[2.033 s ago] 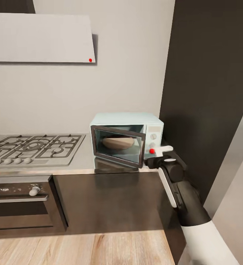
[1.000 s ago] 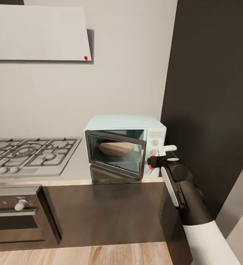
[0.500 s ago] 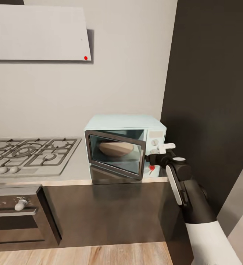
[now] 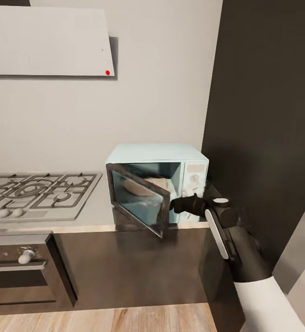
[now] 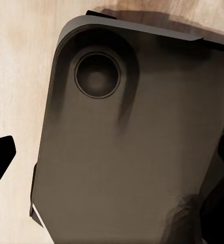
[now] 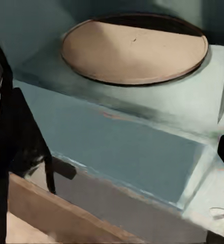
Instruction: In the kitchen, take the popcorn bag from the countertop, put it into the microwave, and heat it until the popcorn is cooked so the cooked popcorn ends up inside the bag.
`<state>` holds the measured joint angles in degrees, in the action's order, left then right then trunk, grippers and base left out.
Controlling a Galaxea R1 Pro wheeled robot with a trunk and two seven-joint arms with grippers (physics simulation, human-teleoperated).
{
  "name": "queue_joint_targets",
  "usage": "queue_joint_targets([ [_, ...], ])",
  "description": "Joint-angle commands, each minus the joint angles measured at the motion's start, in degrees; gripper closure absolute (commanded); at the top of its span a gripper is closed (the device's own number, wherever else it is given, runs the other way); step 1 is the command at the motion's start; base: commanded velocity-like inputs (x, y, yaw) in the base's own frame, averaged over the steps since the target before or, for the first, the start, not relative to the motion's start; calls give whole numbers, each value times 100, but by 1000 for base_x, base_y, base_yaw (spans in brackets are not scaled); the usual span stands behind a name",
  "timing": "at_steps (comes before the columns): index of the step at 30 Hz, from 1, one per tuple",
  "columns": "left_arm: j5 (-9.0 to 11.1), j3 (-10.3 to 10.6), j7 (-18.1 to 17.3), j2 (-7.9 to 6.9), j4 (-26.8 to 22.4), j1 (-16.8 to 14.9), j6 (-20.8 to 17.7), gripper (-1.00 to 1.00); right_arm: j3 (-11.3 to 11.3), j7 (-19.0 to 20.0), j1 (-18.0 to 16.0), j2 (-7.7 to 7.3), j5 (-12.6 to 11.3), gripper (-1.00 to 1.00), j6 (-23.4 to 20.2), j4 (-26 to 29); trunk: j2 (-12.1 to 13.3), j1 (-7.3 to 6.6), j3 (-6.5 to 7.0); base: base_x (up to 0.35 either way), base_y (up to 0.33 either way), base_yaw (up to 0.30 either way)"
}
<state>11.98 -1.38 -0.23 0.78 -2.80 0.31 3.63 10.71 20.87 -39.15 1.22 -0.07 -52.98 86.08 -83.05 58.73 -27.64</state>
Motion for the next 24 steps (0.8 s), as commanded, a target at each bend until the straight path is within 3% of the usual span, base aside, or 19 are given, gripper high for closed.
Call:
queue_joint_targets([
  [1, 32, -11, 0, 1, -10, 4, 6, -100, 17, 297, -5, -88, 31, -100, -21, 7, -3, 0, -5, 0, 0, 0],
  [4, 32, -11, 0, 1, -10, 4, 6, -100, 28, 927, -5, -218, 33, -100, -19, 17, -3, 0, -5, 0, 0, 0],
  [6, 32, -11, -2, 1, -10, 4, 6, -100, 42, 1124, -5, -237, 33, -100, -19, 27, -3, 0, -5, 0, 0, 0],
  [24, 23, -10, -4, 10, -11, 4, 15, -100, 73, 1174, -5, -130, 31, -100, -427, 40, -3, 0, -5, -28, 24, 0],
])
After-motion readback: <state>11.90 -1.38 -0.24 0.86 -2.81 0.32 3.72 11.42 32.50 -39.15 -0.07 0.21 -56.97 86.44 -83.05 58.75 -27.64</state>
